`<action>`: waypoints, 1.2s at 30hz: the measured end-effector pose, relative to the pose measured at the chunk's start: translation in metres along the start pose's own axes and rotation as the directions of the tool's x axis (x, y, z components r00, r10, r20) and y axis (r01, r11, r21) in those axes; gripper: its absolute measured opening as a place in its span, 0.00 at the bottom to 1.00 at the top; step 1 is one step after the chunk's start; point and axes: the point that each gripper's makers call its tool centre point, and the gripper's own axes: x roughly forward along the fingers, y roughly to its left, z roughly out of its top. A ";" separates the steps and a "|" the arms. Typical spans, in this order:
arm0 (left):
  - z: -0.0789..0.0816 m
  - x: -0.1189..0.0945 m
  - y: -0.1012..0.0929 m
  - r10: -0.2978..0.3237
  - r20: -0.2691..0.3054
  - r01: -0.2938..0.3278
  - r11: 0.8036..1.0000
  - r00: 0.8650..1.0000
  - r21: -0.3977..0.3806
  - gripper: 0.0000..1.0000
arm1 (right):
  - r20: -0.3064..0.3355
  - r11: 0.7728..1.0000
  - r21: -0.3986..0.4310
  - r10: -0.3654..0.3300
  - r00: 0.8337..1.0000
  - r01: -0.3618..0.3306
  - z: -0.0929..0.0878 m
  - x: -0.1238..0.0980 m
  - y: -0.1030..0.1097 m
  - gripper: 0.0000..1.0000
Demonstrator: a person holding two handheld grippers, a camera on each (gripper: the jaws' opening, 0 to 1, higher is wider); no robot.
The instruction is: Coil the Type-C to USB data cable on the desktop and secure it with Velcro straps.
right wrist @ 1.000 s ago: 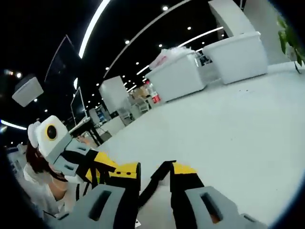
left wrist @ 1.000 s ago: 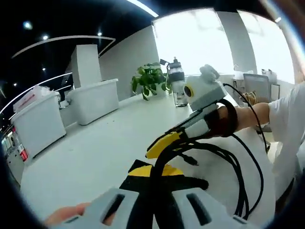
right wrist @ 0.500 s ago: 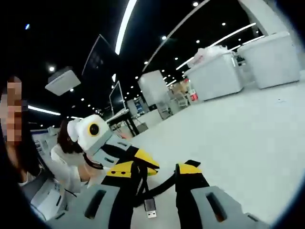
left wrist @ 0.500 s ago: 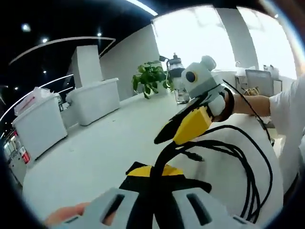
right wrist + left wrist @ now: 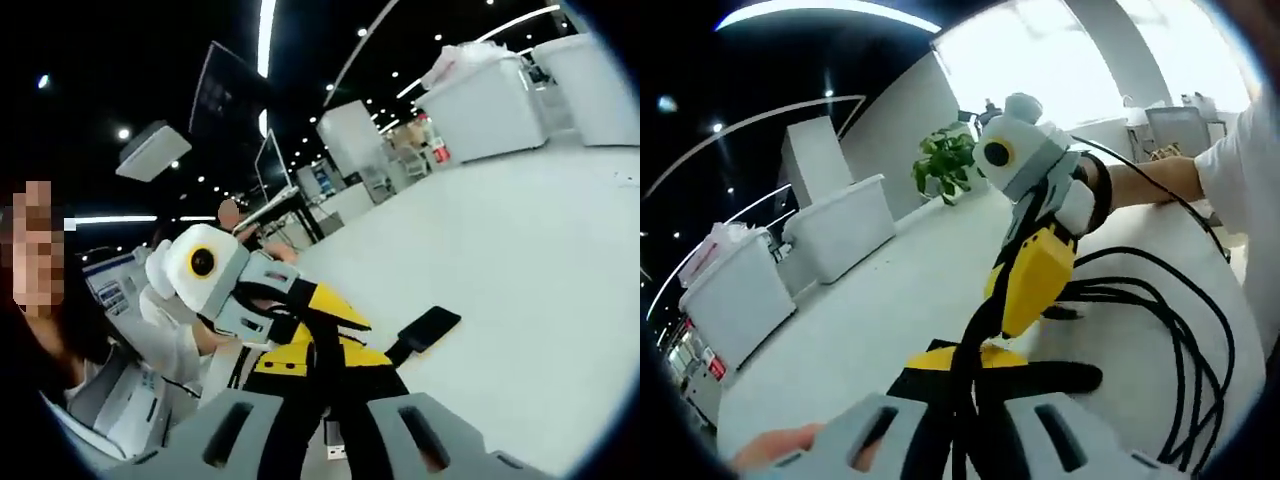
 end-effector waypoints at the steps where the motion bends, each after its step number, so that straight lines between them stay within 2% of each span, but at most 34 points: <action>1: 0.001 -0.002 0.000 -0.009 0.010 0.009 1.000 1.000 -0.007 0.11 | 0.004 1.000 -0.001 0.001 1.000 -0.001 0.000 0.000 0.000 0.07; 3: 0.000 -0.004 0.000 -0.012 0.025 0.012 1.000 1.000 0.004 0.16 | 0.005 1.000 0.008 -0.014 1.000 0.014 -0.001 0.000 -0.003 0.06; 4: -0.001 -0.004 0.000 -0.014 0.024 0.014 1.000 1.000 0.012 0.17 | 0.002 0.999 0.014 -0.042 0.999 0.042 -0.002 -0.002 -0.009 0.06; 7: -0.011 -0.005 0.001 -0.013 -0.011 0.014 0.998 1.000 0.063 0.17 | 0.002 0.997 0.044 -0.056 0.998 0.056 -0.005 -0.004 -0.015 0.06; 14: -0.008 -0.004 0.004 -0.006 0.001 0.006 0.995 1.000 0.096 0.17 | -0.002 0.996 0.037 -0.082 0.997 0.082 -0.007 -0.004 -0.019 0.07; 19: -0.009 -0.007 0.008 -0.011 0.012 0.010 0.997 1.000 0.070 0.19 | -0.011 0.996 0.040 -0.080 0.997 0.080 -0.011 -0.004 -0.021 0.08; 24: -0.007 -0.009 0.012 -0.008 0.031 0.006 0.998 0.999 0.062 0.19 | -0.027 0.995 0.010 -0.100 0.995 0.100 -0.018 -0.003 -0.027 0.12; 26: -0.006 -0.009 0.012 -0.007 0.035 0.004 0.997 0.999 0.071 0.19 | -0.031 0.992 -0.029 -0.124 0.992 0.123 -0.019 -0.005 -0.032 0.19; 28: -0.008 -0.007 0.010 -0.004 0.036 0.001 0.998 0.999 0.070 0.18 | 0.016 0.985 -0.090 -0.149 0.989 0.149 -0.012 -0.007 -0.034 0.30; 31: -0.012 -0.005 0.009 -0.003 0.024 0.002 0.998 1.000 0.067 0.17 | 0.044 0.982 -0.110 -0.149 0.988 0.153 -0.004 -0.009 -0.031 0.26; 33: -0.012 -0.004 0.010 -0.001 0.034 0.000 1.000 0.999 0.030 0.17 | 0.086 0.975 -0.147 -0.157 0.984 0.169 0.004 -0.011 -0.032 0.26; 36: -0.009 -0.001 0.004 -0.042 0.075 0.049 0.995 0.996 -0.092 0.17 | 0.058 0.969 -0.175 -0.165 0.985 0.173 -0.006 -0.006 -0.031 0.23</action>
